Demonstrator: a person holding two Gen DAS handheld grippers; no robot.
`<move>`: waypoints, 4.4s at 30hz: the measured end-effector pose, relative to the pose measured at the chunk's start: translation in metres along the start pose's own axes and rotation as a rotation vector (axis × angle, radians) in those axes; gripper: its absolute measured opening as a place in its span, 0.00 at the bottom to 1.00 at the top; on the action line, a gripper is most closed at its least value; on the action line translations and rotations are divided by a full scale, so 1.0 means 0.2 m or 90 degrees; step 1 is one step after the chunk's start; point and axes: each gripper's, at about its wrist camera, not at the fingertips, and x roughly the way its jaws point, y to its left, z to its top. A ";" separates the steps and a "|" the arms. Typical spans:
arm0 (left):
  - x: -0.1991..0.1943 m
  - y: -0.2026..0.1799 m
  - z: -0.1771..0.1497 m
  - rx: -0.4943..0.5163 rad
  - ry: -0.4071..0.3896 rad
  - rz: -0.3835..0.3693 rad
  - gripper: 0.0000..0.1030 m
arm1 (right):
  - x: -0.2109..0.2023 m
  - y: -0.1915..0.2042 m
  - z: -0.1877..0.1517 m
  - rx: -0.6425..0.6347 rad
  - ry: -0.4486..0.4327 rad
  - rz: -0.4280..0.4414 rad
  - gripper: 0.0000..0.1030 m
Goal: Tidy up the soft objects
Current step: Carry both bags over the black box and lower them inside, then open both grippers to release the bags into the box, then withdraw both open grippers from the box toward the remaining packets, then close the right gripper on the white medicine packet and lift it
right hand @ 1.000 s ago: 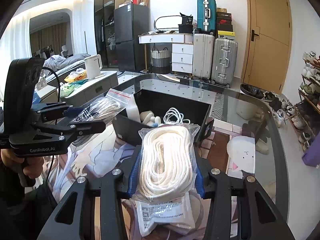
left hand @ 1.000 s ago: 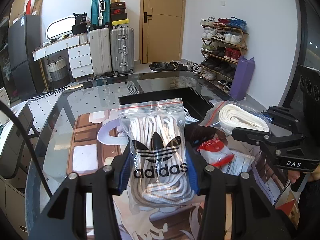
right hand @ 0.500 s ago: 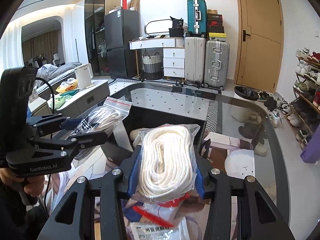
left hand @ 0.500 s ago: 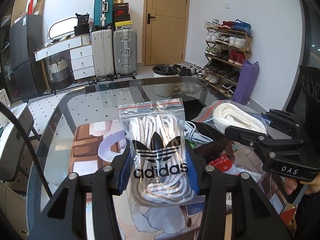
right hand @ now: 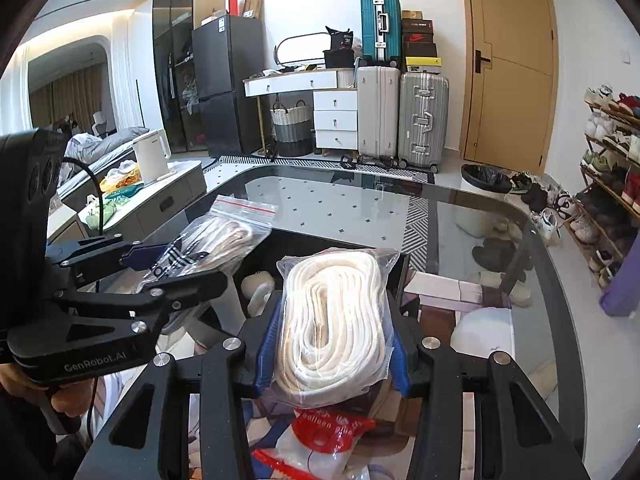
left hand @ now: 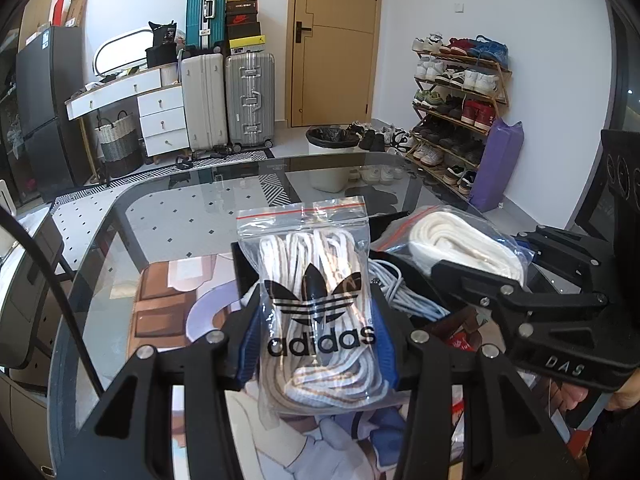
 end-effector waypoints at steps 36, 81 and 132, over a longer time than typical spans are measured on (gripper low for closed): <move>0.15 -0.02 -0.04 0.043 0.045 0.007 0.46 | 0.23 0.01 -0.04 -0.049 0.063 0.022 0.47; -0.23 -0.04 -0.15 0.004 -0.037 0.000 1.00 | -0.24 -0.04 -0.26 -0.026 -0.008 0.032 0.99; -0.21 -0.15 -0.34 0.054 0.013 0.001 1.00 | -0.07 -0.03 -0.62 -0.081 0.212 0.090 0.99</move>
